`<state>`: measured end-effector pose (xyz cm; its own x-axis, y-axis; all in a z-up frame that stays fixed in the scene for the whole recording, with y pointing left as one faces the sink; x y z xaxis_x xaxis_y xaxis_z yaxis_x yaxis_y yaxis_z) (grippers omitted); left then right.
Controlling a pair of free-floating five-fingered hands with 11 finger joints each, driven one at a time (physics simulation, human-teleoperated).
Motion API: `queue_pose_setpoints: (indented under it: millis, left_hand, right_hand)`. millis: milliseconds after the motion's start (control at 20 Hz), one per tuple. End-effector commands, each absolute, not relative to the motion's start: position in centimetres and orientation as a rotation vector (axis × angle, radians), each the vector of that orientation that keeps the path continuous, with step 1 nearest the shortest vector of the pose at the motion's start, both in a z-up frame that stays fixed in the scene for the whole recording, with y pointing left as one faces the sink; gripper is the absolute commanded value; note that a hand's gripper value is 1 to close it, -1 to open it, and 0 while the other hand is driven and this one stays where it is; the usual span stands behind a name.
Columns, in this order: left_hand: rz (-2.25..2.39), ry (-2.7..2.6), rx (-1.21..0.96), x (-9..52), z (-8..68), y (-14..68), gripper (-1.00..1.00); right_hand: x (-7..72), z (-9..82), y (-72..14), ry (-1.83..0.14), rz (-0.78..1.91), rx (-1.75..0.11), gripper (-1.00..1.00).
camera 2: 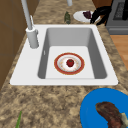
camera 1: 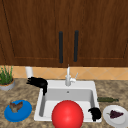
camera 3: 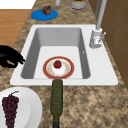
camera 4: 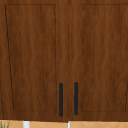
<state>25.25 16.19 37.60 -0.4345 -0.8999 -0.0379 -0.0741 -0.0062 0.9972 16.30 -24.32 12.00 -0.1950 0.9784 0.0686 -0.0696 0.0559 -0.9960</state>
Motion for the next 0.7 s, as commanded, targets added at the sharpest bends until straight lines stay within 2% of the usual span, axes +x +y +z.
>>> queue_pose_setpoints:
  millis: [0,650]
  left_hand:
    - [-1.586,-1.706,0.993,25.3,37.4,16.4,-1.00]
    - [-1.769,-1.741,0.942,20.1,33.4,20.0,-1.00]
  right_hand:
    - [16.3,12.0,-24.3,-1.333,1.335,-1.015,0.00]
    - [16.3,12.0,-24.3,-1.333,1.335,-1.015,0.00]
